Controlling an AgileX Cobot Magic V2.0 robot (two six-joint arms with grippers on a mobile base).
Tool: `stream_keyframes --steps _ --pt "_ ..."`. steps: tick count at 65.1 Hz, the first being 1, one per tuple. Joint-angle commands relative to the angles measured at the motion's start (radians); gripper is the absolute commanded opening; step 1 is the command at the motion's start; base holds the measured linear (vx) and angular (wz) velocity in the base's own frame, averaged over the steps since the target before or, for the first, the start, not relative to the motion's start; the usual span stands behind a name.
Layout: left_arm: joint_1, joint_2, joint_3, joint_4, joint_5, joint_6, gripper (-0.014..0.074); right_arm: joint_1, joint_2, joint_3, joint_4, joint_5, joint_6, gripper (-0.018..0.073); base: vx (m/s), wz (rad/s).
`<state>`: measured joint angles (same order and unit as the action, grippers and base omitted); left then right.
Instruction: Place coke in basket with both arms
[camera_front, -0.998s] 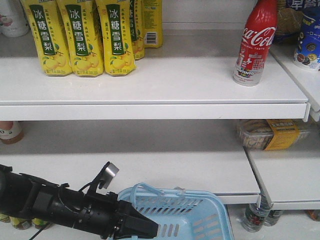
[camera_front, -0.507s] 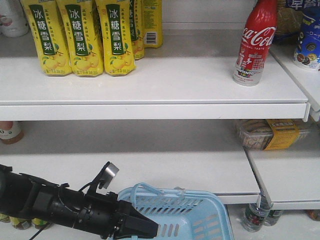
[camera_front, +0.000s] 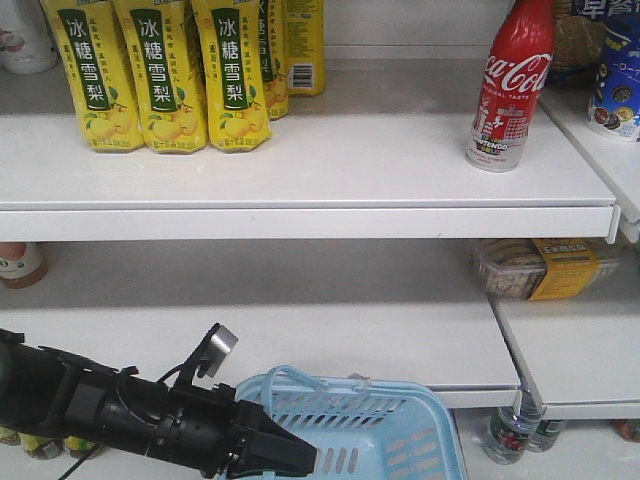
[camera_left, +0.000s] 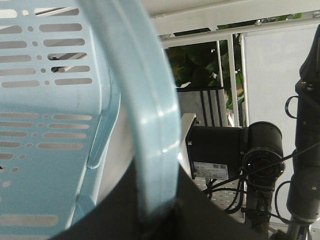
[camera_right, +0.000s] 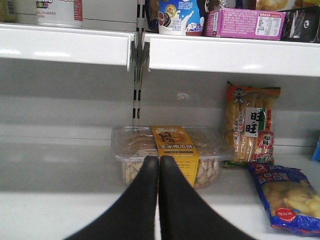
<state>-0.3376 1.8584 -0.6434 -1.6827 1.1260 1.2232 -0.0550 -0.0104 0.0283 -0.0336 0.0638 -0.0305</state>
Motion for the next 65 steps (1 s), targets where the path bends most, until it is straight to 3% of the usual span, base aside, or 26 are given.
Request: stream_keyframes --steps 1,7,16,40,65 --pt "-0.001 -0.047 -0.013 -0.097 0.108 0.014 -0.0006 -0.003 -0.018 0.01 -0.002 -0.072 0.001 -0.0009 0.0 0.0" --pt "-0.001 -0.047 -0.013 -0.097 0.108 0.014 -0.0006 -0.003 -0.018 0.008 0.014 -0.088 0.038 -0.0009 0.0 0.0" --pt "-0.001 -0.047 -0.013 -0.097 0.108 0.014 -0.0006 -0.003 -0.017 -0.033 0.009 -0.086 0.013 -0.0009 0.0 0.0" --pt "-0.001 -0.047 -0.013 -0.097 0.108 0.014 -0.0006 -0.003 0.275 -0.385 0.052 0.046 0.031 -0.0009 0.0 0.0" --pt "-0.001 -0.047 -0.013 -0.097 0.108 0.014 -0.0006 -0.003 0.436 -0.41 0.047 -0.054 0.009 -0.0008 0.0 0.0"
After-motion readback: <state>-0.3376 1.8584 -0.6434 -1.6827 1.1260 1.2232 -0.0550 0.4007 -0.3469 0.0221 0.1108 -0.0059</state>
